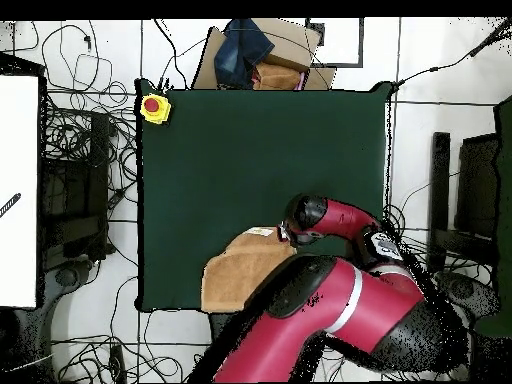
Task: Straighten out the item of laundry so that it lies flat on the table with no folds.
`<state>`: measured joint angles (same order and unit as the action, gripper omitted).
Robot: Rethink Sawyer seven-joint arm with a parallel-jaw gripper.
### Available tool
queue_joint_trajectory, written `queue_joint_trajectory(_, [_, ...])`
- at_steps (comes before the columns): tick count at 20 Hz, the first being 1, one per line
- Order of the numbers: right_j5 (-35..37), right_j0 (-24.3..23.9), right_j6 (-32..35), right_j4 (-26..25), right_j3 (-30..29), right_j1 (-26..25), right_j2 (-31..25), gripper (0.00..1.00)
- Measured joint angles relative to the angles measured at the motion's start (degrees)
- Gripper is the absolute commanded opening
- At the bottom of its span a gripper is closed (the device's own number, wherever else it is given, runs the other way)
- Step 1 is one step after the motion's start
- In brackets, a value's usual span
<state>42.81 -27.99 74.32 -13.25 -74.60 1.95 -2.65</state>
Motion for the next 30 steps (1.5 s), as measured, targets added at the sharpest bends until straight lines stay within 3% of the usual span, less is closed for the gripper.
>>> queue_joint_trajectory(4, [-5.03,-1.86,0.0,-0.34,-3.41,1.48,-0.93,0.0])
queue_joint_trajectory(9, [-19.82,-4.96,0.0,-0.46,-14.27,6.98,-1.11,0.0])
queue_joint_trajectory(14, [-22.75,-5.07,0.0,-0.47,-20.0,12.27,-1.12,0.0])
queue_joint_trajectory(21, [-21.04,-4.05,0.0,-0.47,-20.06,16.46,-1.11,0.0])
queue_joint_trajectory(30, [-21.02,-3.29,0.0,-0.47,-14.07,16.12,-1.12,0.0])
